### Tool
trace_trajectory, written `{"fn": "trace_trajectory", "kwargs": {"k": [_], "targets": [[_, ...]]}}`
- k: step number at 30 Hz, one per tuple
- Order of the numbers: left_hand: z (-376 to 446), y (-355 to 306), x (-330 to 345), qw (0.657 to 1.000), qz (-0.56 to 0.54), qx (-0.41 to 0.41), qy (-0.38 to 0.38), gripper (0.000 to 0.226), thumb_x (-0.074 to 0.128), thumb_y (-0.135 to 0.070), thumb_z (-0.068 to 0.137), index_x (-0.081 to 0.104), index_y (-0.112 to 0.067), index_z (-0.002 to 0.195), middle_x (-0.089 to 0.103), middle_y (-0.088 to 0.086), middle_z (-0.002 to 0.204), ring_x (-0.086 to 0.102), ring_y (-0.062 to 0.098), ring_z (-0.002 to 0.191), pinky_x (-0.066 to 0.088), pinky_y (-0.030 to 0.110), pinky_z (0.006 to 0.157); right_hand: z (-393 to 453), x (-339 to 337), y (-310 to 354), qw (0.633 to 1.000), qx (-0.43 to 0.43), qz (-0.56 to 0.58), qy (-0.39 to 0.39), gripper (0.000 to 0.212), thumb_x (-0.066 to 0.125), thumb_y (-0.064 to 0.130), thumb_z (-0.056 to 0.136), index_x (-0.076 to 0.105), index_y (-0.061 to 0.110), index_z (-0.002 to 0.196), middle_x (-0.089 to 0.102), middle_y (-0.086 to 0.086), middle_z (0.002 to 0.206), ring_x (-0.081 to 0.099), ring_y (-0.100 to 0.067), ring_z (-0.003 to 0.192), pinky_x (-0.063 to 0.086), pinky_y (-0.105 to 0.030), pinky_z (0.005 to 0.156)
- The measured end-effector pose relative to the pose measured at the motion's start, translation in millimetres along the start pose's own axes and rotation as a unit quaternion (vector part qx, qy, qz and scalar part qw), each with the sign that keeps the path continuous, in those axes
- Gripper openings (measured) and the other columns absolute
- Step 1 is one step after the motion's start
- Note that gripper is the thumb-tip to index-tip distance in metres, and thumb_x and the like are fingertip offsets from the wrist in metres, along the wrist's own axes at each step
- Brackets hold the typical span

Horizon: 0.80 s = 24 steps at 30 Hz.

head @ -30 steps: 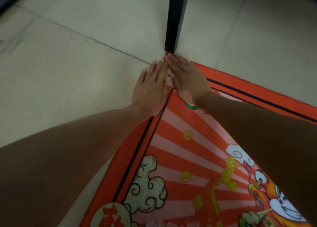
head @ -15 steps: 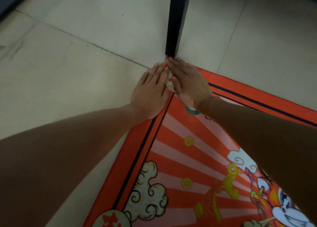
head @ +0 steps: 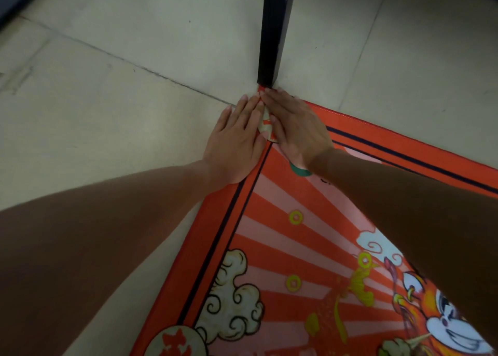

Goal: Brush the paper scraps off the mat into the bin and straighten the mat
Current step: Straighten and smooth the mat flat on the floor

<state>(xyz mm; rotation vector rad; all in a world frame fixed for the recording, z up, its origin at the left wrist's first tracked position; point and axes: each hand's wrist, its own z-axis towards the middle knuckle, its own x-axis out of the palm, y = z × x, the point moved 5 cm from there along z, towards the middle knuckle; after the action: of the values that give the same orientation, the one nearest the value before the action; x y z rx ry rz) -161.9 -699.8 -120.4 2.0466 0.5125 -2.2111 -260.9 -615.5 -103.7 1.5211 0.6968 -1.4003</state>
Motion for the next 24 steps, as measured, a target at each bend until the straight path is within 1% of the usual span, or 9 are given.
{"fn": "trace_trajectory", "kwargs": {"k": [8, 12, 15, 17, 19, 21, 24], "targets": [[1.1, -0.3, -1.0, 1.0, 0.001, -0.001, 0.002, 0.065, 0.014, -0.042, 0.1, 0.021, -0.007, 0.155, 0.018, 0.007, 0.163, 0.012, 0.021, 0.152, 0.01, 0.039, 0.123, 0.0, -0.9, 1.4, 1.0, 0.002, -0.02, 0.009, 0.049, 0.025, 0.024, 0.104, 0.024, 0.016, 0.153, 0.023, 0.001, 0.159, 0.015, -0.012, 0.147, 0.014, -0.031, 0.121], [1.2, -0.5, -1.5, 1.0, 0.003, -0.003, 0.013, 0.067, 0.012, -0.043, 0.099, 0.019, -0.008, 0.156, 0.015, 0.007, 0.164, 0.009, 0.021, 0.152, 0.01, 0.04, 0.123, -0.3, -0.8, 2.0, 0.999, 0.0, -0.045, 0.017, 0.05, 0.024, 0.026, 0.104, 0.023, 0.016, 0.153, 0.021, 0.001, 0.159, 0.014, -0.014, 0.148, 0.016, -0.035, 0.121], [0.8, -0.2, -2.3, 1.0, 0.002, -0.005, 0.024, 0.067, 0.01, -0.044, 0.099, 0.017, -0.008, 0.156, 0.013, 0.006, 0.165, 0.007, 0.021, 0.152, 0.01, 0.041, 0.123, 2.7, 5.5, -1.2, 0.995, -0.006, -0.087, 0.039, 0.052, 0.023, 0.029, 0.103, 0.021, 0.015, 0.153, 0.02, 0.001, 0.159, 0.014, -0.017, 0.148, 0.019, -0.038, 0.12], [1.1, -1.6, -2.5, 1.0, 0.005, -0.005, 0.03, 0.064, 0.014, -0.041, 0.102, 0.015, -0.008, 0.157, 0.011, 0.006, 0.165, 0.005, 0.021, 0.153, 0.008, 0.041, 0.123, 3.9, 7.3, -0.9, 0.991, -0.009, -0.127, 0.046, 0.053, 0.026, 0.03, 0.102, 0.023, 0.015, 0.153, 0.023, 0.0, 0.158, 0.02, -0.021, 0.146, 0.024, -0.04, 0.117], [1.5, -1.4, -3.3, 0.999, 0.009, -0.011, 0.035, 0.06, 0.02, -0.039, 0.104, 0.014, -0.009, 0.157, 0.009, 0.005, 0.165, 0.003, 0.021, 0.153, 0.007, 0.04, 0.123, 3.2, 4.3, 2.3, 0.987, 0.011, -0.151, 0.047, 0.053, 0.032, 0.029, 0.101, 0.025, 0.016, 0.152, 0.027, 0.0, 0.157, 0.025, -0.024, 0.143, 0.027, -0.04, 0.114], [0.8, -1.1, -4.0, 0.999, 0.021, -0.02, 0.036, 0.059, 0.021, -0.038, 0.105, 0.014, -0.01, 0.157, 0.008, 0.004, 0.166, 0.002, 0.021, 0.153, 0.006, 0.039, 0.123, 2.0, 0.3, 7.2, 0.985, 0.024, -0.164, 0.044, 0.055, 0.039, 0.026, 0.099, 0.025, 0.017, 0.152, 0.029, 0.0, 0.155, 0.026, -0.026, 0.142, 0.029, -0.04, 0.11], [-2.9, -1.8, -4.0, 0.998, 0.024, -0.036, 0.052, 0.059, 0.02, -0.039, 0.106, 0.006, -0.013, 0.158, 0.003, 0.001, 0.166, -0.002, 0.021, 0.153, 0.003, 0.038, 0.123, 3.0, -7.0, 13.0, 0.986, 0.031, -0.157, 0.048, 0.058, 0.042, 0.021, 0.097, 0.023, 0.017, 0.152, 0.029, -0.001, 0.154, 0.026, -0.026, 0.14, 0.029, -0.041, 0.106]]}}
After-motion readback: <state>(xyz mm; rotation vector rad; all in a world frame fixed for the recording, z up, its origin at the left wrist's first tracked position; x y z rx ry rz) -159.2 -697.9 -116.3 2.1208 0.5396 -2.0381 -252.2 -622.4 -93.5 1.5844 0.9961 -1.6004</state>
